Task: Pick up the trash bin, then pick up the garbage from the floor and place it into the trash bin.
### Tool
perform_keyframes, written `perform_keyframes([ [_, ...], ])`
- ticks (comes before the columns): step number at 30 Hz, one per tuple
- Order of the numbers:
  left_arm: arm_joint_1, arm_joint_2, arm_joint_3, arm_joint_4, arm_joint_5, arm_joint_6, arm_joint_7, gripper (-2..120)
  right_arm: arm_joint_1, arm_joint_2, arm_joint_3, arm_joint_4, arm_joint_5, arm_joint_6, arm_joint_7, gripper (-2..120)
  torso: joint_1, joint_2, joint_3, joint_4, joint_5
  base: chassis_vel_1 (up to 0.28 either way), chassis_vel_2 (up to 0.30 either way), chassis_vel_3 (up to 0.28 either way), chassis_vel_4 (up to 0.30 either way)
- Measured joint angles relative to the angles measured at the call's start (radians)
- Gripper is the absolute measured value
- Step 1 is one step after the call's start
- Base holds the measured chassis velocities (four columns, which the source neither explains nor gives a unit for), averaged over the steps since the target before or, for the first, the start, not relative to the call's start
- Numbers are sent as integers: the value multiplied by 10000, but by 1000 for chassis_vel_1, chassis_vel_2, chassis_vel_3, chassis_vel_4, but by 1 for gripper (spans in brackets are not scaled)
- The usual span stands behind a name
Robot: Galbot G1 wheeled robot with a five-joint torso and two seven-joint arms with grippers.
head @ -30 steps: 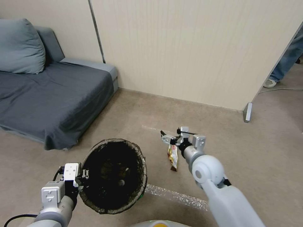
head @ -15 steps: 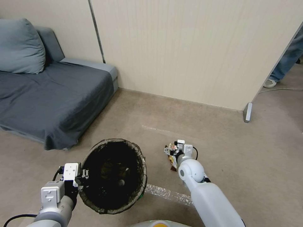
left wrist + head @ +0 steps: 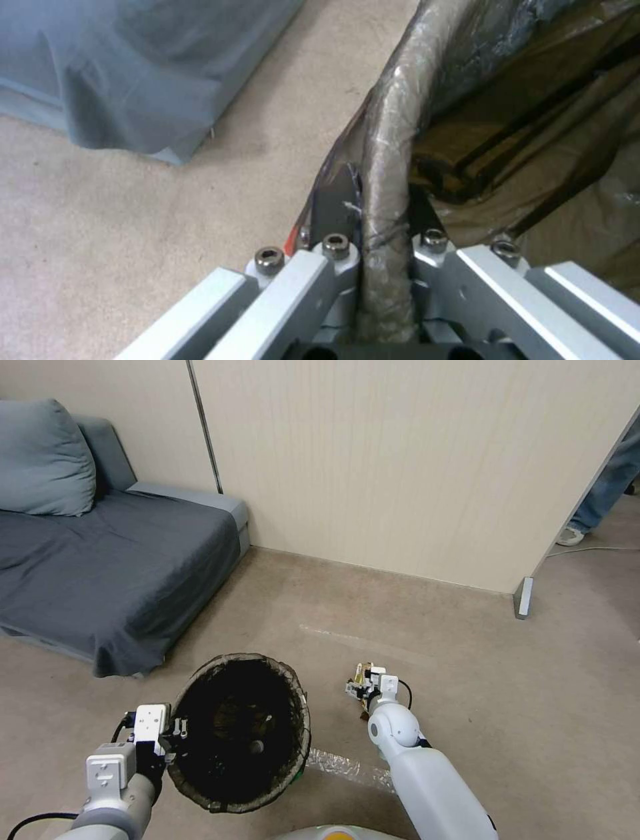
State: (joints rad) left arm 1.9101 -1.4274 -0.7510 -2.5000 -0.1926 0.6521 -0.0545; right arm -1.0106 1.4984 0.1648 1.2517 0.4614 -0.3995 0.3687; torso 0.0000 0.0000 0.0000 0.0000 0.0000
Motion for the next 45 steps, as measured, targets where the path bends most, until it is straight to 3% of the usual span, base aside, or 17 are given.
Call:
perform_keyframes([
  [18, -15, -7, -4, 0, -15, 2, -4, 1, 245, 199, 515, -1343, -490, 469, -657, 98, 0, 0, -1, 0, 0, 0, 0, 0, 0],
  [26, -12, -67, 9, 0, 25, 3, -4, 1, 273, 258, 581, -1678, -551, 614, -921, 66, 0, 0, -1, 0, 1, 0, 0, 0, 0],
  [28, -11, -70, 10, 0, 29, 3, -4, 1, 273, 264, 587, -1709, -569, 649, -941, 63, 0, 0, 0, 0, 1, 0, 0, 0, 0],
  [29, -9, -72, 11, 0, 35, 4, -4, 1, 264, 264, 596, -1718, -612, 694, -964, 54, 0, 0, 0, 0, 0, 0, 0, 0, 0],
  [32, -8, -72, 11, 0, 40, 4, -4, 1, 242, 260, 598, -1714, -627, 719, -987, 48, 0, 0, -1, 0, 0, 0, 0, 0, 0],
  [34, -6, -85, 15, 0, 54, 4, -4, 1, 211, 252, 610, -1642, -627, 734, -1000, 34, 0, 0, 0, 0, 0, 0, 0, 0, 0],
  [38, -6, -93, 23, 0, 61, 4, -4, 1, 191, 254, 622, -1634, -627, 743, -1013, 26, 0, 0, -1, 0, 1, 0, 0, 0, 0],
  [40, 4, -102, 28, 0, 65, 4, -4, 1, 177, 268, 644, -1635, -624, 750, -1032, 15, -1, 0, -1, -1, 0, 0, 0, 0, 0],
  [42, 6, -104, 29, 0, 65, 4, -4, 1, 174, 271, 647, -1638, -625, 755, -1034, 14, 0, 0, 0, -1, 0, 0, 0, 0, 0],
  [45, 21, -107, 27, 0, 68, 4, -4, 1, 155, 297, 679, -1667, -623, 782, -1068, 0, 0, 0, -1, 0, 1, 0, 0, 0, 0],
])
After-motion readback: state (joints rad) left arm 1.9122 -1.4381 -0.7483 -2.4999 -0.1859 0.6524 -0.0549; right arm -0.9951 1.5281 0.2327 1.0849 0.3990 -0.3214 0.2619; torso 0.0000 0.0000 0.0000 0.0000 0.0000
